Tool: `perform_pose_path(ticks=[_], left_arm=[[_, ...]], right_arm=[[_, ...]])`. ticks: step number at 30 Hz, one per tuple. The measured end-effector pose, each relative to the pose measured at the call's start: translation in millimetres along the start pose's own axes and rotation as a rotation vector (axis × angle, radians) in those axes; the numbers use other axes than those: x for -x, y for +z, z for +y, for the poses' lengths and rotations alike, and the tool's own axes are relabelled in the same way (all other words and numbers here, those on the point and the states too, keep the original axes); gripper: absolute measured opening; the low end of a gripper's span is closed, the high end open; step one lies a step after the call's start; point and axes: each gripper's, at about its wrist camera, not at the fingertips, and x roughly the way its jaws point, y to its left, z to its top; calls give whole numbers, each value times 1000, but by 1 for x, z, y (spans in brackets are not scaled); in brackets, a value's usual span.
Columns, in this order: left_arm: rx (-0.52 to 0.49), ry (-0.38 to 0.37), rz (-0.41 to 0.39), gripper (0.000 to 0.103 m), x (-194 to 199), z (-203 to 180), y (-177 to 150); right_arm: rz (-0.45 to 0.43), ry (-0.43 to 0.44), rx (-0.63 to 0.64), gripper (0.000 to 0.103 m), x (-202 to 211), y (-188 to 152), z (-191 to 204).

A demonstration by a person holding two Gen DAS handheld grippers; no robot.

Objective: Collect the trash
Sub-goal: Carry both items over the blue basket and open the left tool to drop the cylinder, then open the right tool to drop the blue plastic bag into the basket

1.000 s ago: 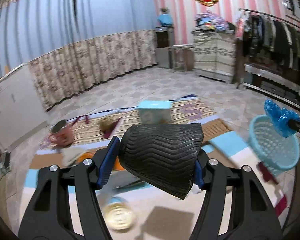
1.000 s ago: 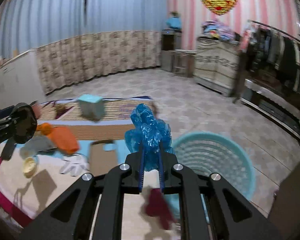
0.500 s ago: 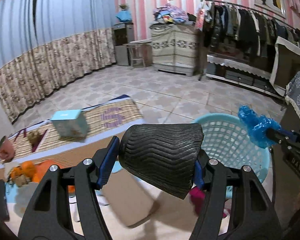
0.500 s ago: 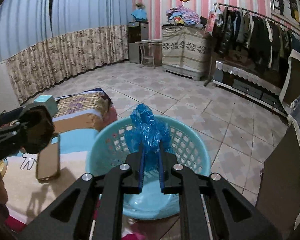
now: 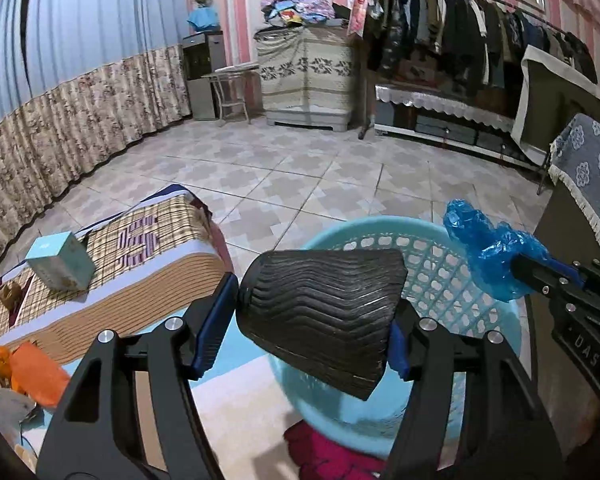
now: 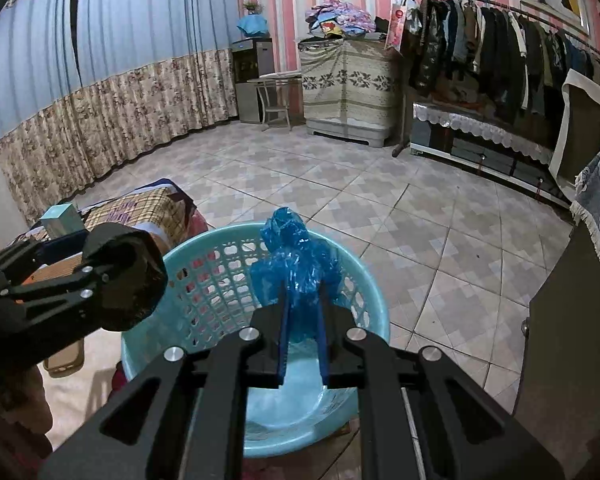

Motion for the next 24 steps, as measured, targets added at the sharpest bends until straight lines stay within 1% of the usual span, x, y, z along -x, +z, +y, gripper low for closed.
perform_pose_path(ticks=[2,3,4,6,9,10,13,19,22,24], left_arm=[[2,-8,14,82,-4,-3,3],[7,-16,16,85,-4,-3,4],[14,-25,12,85,-2,-4,4],[10,-20,5,85,0,-5,4],[-1,18,-12,85,7,0,3],[3,27,-18,87,10,3,3],[27,66,-46,93,24,19,0],[58,147,-90,97,54,50,-7],[76,176,-105,97,68,68,-12],[90,196,-114,97,79,79,-15]], right_arm=[[1,-3,-7,12,0,-1,-1],[2,-3,-10,12,-1,-1,-1],[3,-4,-12,12,-2,-1,-3],[7,-5,-17,12,-4,-2,-4],[14,-1,-16,12,-6,-3,0],[17,1,-13,12,-7,-3,3],[24,13,-11,12,-11,-5,10],[28,41,-9,12,-18,-6,25],[22,40,-10,13,-22,-3,35],[34,51,-23,14,-27,-1,37]])
